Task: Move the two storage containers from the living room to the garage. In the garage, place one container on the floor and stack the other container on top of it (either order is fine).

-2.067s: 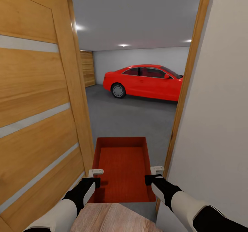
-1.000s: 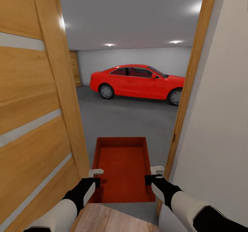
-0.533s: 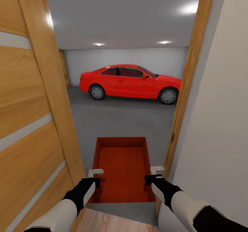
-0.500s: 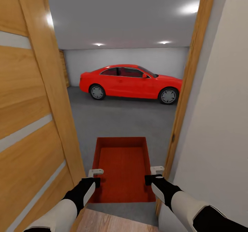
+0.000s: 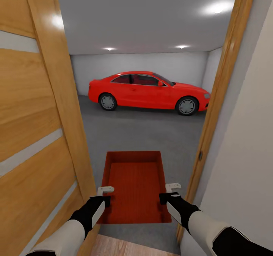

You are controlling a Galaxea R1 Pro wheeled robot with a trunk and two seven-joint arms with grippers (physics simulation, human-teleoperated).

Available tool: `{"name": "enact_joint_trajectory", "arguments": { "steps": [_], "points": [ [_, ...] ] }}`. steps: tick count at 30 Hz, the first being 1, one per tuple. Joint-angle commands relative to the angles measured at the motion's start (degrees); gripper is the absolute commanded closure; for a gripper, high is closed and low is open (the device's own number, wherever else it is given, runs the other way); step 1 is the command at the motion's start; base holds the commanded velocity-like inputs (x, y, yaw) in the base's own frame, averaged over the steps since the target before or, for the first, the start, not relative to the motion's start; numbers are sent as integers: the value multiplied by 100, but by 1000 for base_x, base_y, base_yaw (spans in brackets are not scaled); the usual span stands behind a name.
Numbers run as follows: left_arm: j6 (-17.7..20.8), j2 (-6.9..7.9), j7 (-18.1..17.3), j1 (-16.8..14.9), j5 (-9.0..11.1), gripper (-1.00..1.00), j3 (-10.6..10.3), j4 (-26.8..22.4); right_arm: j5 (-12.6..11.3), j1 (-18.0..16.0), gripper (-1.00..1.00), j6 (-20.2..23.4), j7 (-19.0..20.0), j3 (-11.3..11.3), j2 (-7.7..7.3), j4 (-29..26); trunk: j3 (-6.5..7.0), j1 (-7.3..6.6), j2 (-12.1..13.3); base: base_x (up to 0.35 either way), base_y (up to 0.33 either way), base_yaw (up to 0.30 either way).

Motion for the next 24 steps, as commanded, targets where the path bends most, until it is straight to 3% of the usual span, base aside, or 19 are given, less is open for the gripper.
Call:
{"name": "enact_joint_trajectory", "arguments": {
  "steps": [1,13,24],
  "points": [
    [24,186,37,1,130,100,-49,10,19,-8,100,-165,-34,57,-32,-31,-13,3,-13,7,7,-7],
    [24,186,37,1,130,100,-51,10,25,-9,100,-165,-34,57,-28,-31,-13,3,-13,1,1,-178],
    [32,186,28,1,130,100,-42,10,25,-8,100,-165,-34,57,-28,-31,-13,3,-13,46,77,-18]
  ]
}}
